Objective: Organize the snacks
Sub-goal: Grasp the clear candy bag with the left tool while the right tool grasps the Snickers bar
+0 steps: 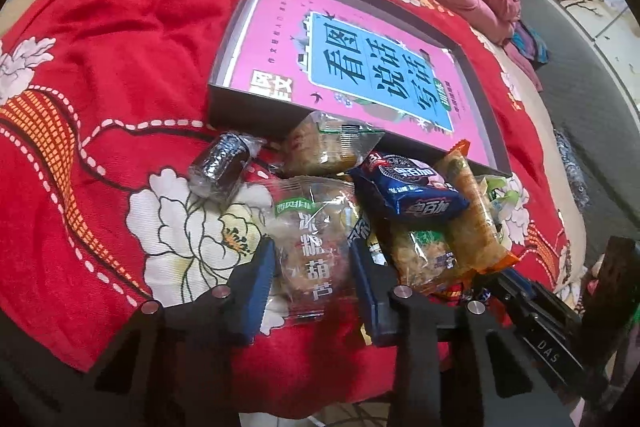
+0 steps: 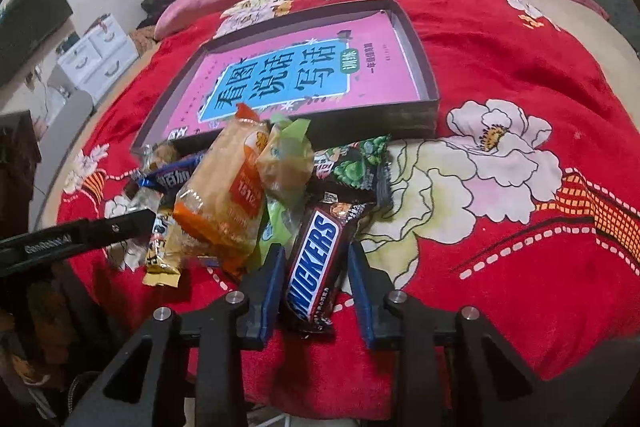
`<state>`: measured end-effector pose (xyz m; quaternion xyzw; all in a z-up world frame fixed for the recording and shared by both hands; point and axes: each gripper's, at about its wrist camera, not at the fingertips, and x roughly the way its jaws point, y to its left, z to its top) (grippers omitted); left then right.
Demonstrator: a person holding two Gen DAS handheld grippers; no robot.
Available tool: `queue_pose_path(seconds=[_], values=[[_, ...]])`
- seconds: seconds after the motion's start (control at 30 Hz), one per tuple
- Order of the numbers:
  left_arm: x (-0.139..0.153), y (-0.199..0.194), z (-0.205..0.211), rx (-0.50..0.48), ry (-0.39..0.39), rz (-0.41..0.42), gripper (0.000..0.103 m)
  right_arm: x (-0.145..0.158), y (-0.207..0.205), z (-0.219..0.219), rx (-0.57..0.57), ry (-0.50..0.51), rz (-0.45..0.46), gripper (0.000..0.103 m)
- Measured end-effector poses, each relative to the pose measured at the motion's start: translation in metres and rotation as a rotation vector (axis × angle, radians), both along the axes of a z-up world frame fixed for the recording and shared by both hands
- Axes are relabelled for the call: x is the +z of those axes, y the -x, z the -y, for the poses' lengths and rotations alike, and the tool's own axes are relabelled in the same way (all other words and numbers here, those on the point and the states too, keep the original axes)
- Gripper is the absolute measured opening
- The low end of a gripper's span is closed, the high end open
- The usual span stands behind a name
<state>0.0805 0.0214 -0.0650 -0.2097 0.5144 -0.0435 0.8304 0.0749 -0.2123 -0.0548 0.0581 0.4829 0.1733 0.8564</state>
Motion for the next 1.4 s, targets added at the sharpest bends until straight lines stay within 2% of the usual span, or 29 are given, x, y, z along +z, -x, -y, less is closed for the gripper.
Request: queue_pose_path(seconds=[0.27,0.3,0.33,0.4,0.47,0.57,0.63,0.73,0.9,1.17,1.4], values=[[-0.007,0.002,-0.011,0.004,0.082,0.004,0.036,0.010,0.003,0.008,-0.012,-0.029,0.036,0.028],[-0.006,0.003,-0.012,0.006,0.089,0.005,0.036,0.012,0.004,0.009,-0.013,-0.033,0.041,0.025],[-0.005,0.004,-0.012,0.004,0.092,0.008,0.035,0.014,0.003,0.012,-0.012,-0.042,0.050,0.014],[-0.004,0.006,-0.012,-0.004,0.092,0.011,0.035,0.019,0.004,0.014,-0.008,-0.052,0.068,0.013],[-0.004,0.008,-0.012,-0.008,0.096,0.009,0.035,0.020,0.004,0.013,-0.002,-0.040,0.077,0.013],[-0.004,0.010,-0.012,-0.013,0.090,0.006,0.035,0.012,0.001,0.010,0.003,-0.023,0.028,0.013],[-0.002,0.011,-0.011,-0.018,0.076,0.008,0.035,0.014,0.001,0.011,-0.005,-0.026,0.031,0.014],[0.001,0.013,-0.009,-0.032,0.049,0.017,0.035,0.012,0.002,0.009,0.002,-0.026,0.026,0.027],[0.000,0.015,-0.008,-0.038,0.028,0.013,0.035,0.002,-0.001,0.001,0.010,0.013,-0.014,0.032],[-0.003,0.012,-0.005,-0.045,0.007,-0.001,0.036,-0.015,-0.013,-0.009,0.018,0.059,-0.049,0.033],[-0.008,0.010,-0.007,-0.044,0.014,-0.002,0.036,-0.012,-0.014,-0.010,0.050,0.063,-0.014,0.031]])
